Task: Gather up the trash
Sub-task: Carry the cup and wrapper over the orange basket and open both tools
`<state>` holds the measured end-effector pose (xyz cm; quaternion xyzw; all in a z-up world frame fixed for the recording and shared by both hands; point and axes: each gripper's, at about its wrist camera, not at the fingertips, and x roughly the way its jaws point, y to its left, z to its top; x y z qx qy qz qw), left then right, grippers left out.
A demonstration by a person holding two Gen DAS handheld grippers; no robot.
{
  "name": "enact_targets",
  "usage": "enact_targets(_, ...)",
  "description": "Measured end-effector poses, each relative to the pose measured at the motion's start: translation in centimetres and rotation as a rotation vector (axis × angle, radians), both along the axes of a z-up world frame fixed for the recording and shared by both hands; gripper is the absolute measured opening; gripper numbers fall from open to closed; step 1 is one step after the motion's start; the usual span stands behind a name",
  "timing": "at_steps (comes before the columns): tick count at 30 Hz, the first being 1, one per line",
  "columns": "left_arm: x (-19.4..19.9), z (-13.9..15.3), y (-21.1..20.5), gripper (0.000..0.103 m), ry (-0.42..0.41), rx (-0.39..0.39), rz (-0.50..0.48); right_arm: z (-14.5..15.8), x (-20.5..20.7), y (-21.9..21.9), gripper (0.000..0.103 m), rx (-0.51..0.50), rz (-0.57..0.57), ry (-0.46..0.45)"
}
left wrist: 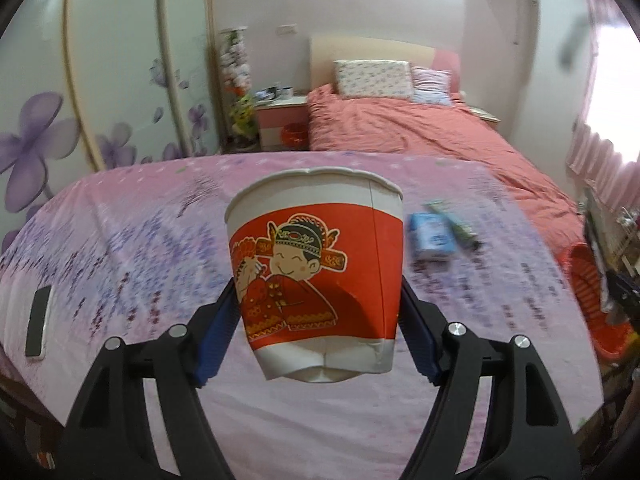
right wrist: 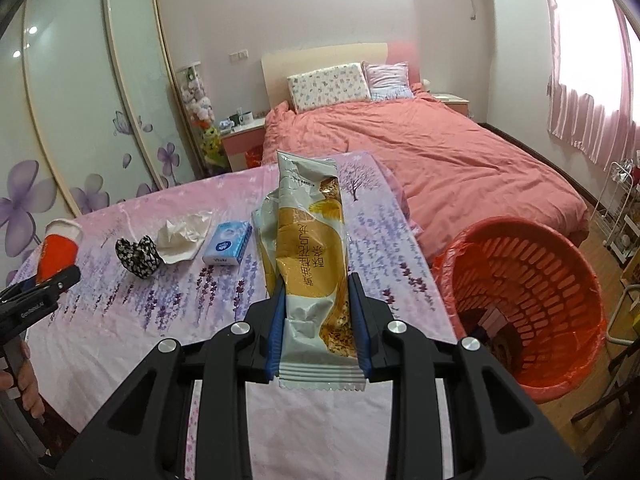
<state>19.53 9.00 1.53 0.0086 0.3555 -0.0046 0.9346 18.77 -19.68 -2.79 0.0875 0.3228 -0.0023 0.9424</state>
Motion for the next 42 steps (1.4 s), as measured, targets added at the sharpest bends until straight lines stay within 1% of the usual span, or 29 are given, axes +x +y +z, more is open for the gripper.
enact_targets(10,-1.2,2.1,-9.8,0.072,-0.041,-0.028,-0.185,1.5,-2.5,-4.0,0.030,-0.002,-0.069,-0.051)
enact_targets(17,-1.4,2.0,-16.0,0.073,-0.038,-0.049,-0.298,1.4,-3.6,-8.2,0.030,0.015,-0.142,-0.062)
enact_targets(28,-0.9,0.2,-25.6,0.073,-0.002,-0.063,-0.474,0.0,-4.3,-15.6,0.030,0.092,-0.262,-0.058)
enact_targets(35,-0.5,-1.8,-31.7,0.073,0.023,-0.060,-0.579,-1.1,-4.0,-18.6,0.030,0.122,-0.322,-0.048)
enact_targets(42,0.6,-3.6,-35.6,0.073,0.050,-0.047,-0.658,-2.2,-3.3,-20.6,0.031,0.157,-0.361,-0.035)
